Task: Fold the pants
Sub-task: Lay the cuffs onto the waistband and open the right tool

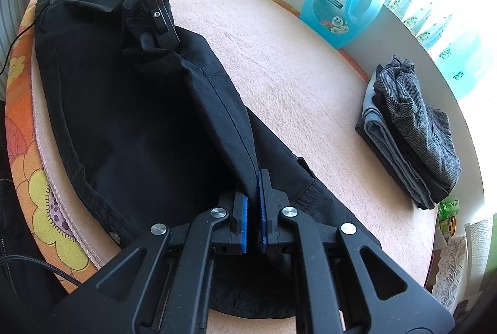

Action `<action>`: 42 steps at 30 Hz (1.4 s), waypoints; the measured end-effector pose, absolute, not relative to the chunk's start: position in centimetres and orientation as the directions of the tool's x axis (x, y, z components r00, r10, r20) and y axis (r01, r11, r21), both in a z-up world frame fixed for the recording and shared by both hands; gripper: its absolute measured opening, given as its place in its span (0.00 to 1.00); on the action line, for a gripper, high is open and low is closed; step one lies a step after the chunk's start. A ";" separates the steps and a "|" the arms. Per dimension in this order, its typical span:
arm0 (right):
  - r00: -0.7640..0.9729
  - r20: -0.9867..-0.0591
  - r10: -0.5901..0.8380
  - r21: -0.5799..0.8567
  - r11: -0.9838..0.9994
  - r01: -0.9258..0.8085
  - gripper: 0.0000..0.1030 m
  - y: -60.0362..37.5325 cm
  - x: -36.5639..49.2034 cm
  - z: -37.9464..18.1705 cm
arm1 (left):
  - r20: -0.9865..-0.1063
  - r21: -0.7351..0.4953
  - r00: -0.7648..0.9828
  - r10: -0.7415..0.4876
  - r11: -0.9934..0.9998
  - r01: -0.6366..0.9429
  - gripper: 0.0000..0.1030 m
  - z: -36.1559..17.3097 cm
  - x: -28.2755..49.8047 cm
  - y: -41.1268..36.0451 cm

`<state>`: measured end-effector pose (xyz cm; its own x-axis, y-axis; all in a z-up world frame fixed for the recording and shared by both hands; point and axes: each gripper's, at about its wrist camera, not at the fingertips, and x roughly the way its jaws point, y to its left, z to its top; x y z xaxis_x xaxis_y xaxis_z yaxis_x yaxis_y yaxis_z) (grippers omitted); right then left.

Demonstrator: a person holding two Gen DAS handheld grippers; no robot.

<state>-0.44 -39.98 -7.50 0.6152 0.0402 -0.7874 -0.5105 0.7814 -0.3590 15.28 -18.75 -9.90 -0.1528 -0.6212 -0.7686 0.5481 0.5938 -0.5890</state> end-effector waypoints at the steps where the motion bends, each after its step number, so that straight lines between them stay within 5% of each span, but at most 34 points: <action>1: 0.622 -0.782 0.033 -0.368 0.781 -0.505 0.06 -40.0 -0.4 -7.3 | -0.757 -0.596 -0.139 -0.638 0.587 0.548 0.09 -9.4 15.4 -18.5; 12: 0.643 -0.766 -0.012 -0.420 0.767 -0.486 0.06 -41.3 7.5 -5.5 | -0.642 -0.576 0.108 -0.759 0.571 0.585 0.07 -3.4 20.0 -16.5; 19: 0.497 -0.868 -0.007 -0.327 0.761 -0.561 0.07 -41.9 13.9 -9.4 | -0.716 -0.461 0.199 -0.669 0.668 0.585 0.05 -6.6 24.7 -18.1; 21: 0.504 -0.864 -0.003 -0.328 0.762 -0.558 0.16 -42.2 14.6 -9.5 | -0.738 -0.428 0.224 -0.637 0.698 0.574 0.05 -7.7 25.9 -18.3; 24: 0.509 -0.861 -0.005 -0.303 0.808 -0.505 0.45 -43.8 15.2 -8.5 | -0.735 -0.453 0.219 -0.642 0.704 0.546 0.05 -8.2 27.0 -18.0; 33: 0.566 -0.819 0.091 -0.010 0.985 -0.173 0.48 -53.3 9.3 -4.2 | -0.727 -0.380 0.194 -0.659 0.621 0.685 0.06 -4.8 21.4 -18.0; 42: 0.481 -0.869 0.118 0.165 0.985 0.057 0.48 -55.8 2.4 -8.1 | -0.786 -0.346 0.122 -0.607 0.595 0.726 0.06 -8.3 17.5 -19.4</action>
